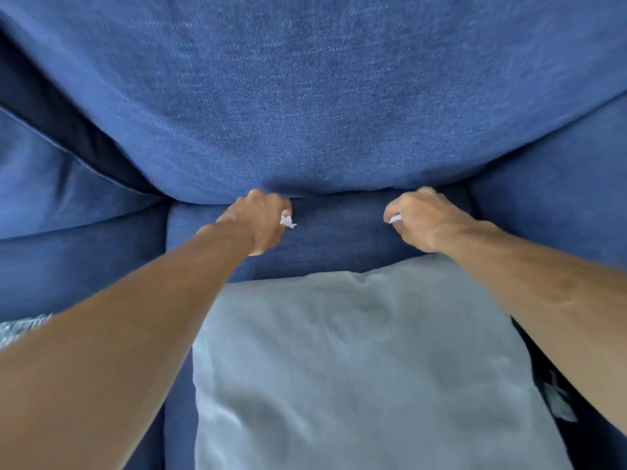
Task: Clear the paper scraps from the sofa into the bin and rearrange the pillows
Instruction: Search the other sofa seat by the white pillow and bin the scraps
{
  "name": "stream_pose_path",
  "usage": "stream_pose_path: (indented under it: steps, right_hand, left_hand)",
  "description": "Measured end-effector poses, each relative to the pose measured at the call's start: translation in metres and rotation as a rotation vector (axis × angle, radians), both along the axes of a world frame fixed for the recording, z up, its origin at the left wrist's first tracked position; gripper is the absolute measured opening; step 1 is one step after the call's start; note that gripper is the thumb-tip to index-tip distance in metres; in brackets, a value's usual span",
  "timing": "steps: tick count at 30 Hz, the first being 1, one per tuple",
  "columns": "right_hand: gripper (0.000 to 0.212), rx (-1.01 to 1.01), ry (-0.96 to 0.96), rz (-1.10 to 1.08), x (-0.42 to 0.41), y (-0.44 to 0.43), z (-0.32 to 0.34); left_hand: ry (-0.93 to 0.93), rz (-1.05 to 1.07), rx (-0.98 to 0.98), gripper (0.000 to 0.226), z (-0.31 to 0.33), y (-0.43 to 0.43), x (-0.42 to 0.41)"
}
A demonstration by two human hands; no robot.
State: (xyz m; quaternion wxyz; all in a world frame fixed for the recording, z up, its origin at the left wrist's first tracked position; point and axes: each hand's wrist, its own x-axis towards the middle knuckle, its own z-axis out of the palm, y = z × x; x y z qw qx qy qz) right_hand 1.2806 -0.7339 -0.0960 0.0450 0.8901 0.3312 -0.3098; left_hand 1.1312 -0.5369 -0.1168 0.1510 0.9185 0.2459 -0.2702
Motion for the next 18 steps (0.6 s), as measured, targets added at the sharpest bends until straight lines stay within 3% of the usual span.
stream_pose_path:
  steps: [6, 12, 15, 18]
  right_hand:
    - [0.024, 0.184, -0.013, -0.151, -0.017, -0.017, 0.086]
    - [0.032, 0.240, -0.047, -0.162, -0.036, -0.039, 0.193]
    - [0.019, 0.250, -0.065, -0.117, -0.049, -0.049, 0.246]
    - [0.026, 0.339, -0.126, -0.088, -0.071, -0.065, 0.323]
  left_hand:
    - [-0.097, 0.169, -0.031, 0.028, 0.076, -0.011, -0.039]
    - [-0.162, 0.281, 0.066, 0.033, 0.184, -0.042, -0.077]
    - [-0.205, 0.346, 0.071, 0.031, 0.241, -0.066, -0.092]
    - [-0.266, 0.364, 0.150, 0.026, 0.320, -0.093, -0.118]
